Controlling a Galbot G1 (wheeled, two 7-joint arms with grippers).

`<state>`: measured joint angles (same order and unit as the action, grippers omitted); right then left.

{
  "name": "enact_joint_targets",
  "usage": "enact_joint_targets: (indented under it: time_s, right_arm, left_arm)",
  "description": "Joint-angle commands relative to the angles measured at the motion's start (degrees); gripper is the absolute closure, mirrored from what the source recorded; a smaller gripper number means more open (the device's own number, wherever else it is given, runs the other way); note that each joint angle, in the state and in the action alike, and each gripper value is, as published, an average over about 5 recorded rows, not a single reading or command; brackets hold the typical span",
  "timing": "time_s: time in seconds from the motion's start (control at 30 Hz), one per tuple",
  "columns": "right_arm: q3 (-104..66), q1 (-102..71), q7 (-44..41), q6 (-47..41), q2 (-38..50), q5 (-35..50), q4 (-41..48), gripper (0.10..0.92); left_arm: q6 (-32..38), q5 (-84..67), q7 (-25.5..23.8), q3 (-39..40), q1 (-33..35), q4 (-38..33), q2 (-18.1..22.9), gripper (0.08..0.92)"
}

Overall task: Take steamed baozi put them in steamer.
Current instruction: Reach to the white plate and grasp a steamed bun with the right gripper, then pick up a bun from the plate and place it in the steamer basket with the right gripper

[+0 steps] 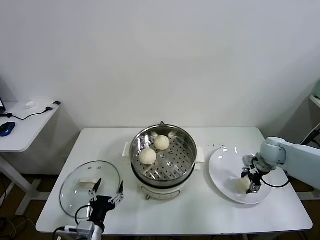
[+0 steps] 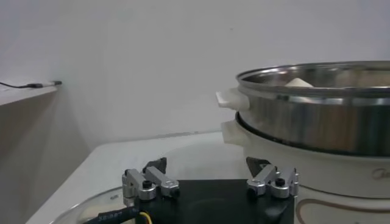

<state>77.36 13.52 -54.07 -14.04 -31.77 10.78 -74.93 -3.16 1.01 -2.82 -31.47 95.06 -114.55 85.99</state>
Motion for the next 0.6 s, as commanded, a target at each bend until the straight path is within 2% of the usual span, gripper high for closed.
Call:
enact_joint_targets:
  time_s: [0.03, 0.3, 0.6]
  right_arm:
    - [-1.3, 0.2, -0.1, 0.0, 0.0, -0.6, -0.5, 0.383]
    - [4.9, 19.8, -5.4, 4.4, -1.7, -1.0, -3.3, 0.387]
    - [3.6, 40.7, -12.5, 15.3, -17.2, 3.4, -7.9, 0.384]
  left_arm:
    - [0.0, 0.0, 0.0, 0.1, 0.0, 0.0, 0.0, 0.177]
    - [-0.3, 0.1, 0.0, 0.6, -0.2, -0.3, 0.1, 0.177]
    - [-0.3, 0.0, -0.1, 1.1, -0.4, -0.6, -0.3, 0.177]
